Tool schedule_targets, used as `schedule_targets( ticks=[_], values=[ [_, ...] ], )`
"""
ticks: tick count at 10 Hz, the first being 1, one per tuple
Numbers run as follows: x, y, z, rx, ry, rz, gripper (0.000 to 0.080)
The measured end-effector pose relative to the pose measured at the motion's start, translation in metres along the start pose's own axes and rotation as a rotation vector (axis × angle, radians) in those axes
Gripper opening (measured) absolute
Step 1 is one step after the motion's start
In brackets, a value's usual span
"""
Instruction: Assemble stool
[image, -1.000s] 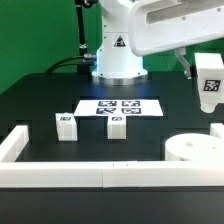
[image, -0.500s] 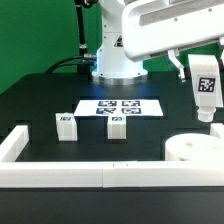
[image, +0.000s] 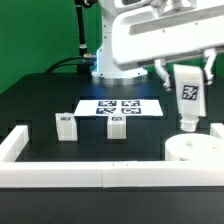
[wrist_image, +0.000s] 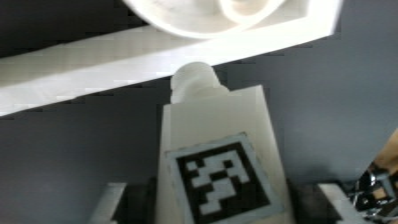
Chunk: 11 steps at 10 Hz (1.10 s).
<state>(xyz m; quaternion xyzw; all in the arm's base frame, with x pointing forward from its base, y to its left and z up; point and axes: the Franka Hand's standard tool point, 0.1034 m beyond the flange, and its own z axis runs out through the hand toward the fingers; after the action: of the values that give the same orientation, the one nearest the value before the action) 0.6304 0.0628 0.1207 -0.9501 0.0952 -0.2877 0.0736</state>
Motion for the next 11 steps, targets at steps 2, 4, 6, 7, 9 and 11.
schedule_targets(
  ticks=[2, 4, 6, 7, 9, 11],
  values=[
    [-0.005, -0.012, 0.004, 0.012, -0.002, -0.004, 0.0324],
    [-0.01, -0.013, 0.005, 0.012, -0.009, -0.008, 0.0324],
    [-0.02, -0.017, 0.012, 0.015, -0.026, -0.014, 0.0324],
    [-0.025, -0.021, 0.016, 0.019, -0.035, -0.019, 0.0324],
    [-0.028, -0.027, 0.02, 0.025, -0.041, -0.025, 0.0324],
    [-0.03, -0.03, 0.025, 0.028, -0.046, -0.026, 0.0324]
  ],
)
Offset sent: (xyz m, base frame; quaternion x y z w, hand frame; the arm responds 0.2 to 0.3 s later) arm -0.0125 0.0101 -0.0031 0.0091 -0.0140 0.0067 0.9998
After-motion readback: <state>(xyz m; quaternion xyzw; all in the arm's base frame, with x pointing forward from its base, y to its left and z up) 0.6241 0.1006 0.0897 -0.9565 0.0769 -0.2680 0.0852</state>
